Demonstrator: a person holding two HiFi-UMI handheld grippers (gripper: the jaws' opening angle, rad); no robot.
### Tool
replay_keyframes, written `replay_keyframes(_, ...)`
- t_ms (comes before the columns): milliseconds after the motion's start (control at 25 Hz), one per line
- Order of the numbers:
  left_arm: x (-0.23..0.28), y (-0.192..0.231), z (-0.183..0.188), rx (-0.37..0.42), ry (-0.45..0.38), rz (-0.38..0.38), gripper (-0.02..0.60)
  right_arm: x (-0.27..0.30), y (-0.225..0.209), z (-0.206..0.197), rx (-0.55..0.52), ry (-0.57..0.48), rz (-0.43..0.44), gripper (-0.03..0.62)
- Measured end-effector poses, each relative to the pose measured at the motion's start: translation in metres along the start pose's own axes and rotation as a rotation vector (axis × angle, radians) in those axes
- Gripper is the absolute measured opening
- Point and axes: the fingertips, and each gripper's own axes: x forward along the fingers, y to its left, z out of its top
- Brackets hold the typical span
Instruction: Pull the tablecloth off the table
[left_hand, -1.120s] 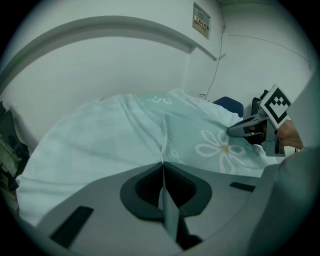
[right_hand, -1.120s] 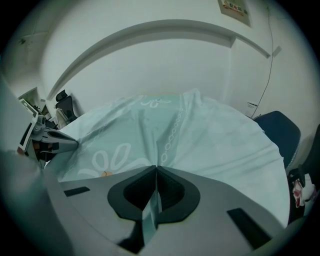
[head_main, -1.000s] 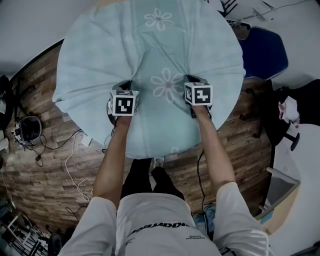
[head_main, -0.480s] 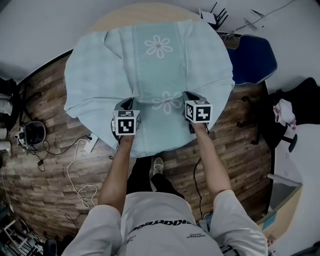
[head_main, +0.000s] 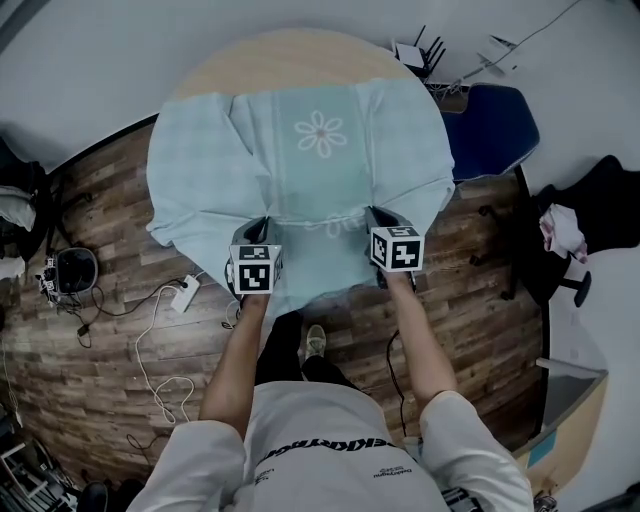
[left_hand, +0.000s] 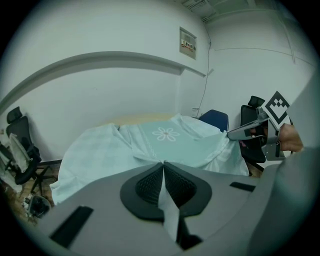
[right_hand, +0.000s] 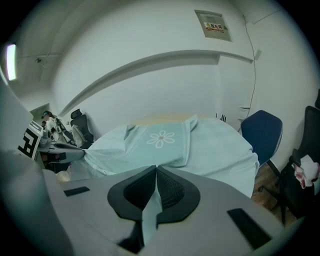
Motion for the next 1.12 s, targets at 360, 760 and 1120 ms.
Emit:
replay_keyframes(360, -0.053, -0.014, -0.001, -0.002, -0.047, 0.022, 0.015, -0.052, 0.014, -0.002, 0.057, -0.075, 0.020, 0.032)
replay_keyframes(760, -0.110, -0.035, 0.000, -0.003, -0.107, 0.027, 0.015, -0.103, 0.033, -0.006, -0.006, -0.123, 0.015, 0.032)
replay_keyframes(1120, -0.164, -0.055, 0.011, 0.013, -0.191, 0.033, 0.015, -0.156, 0.046, -0.012, 0.018, -0.207, 0.021, 0.032)
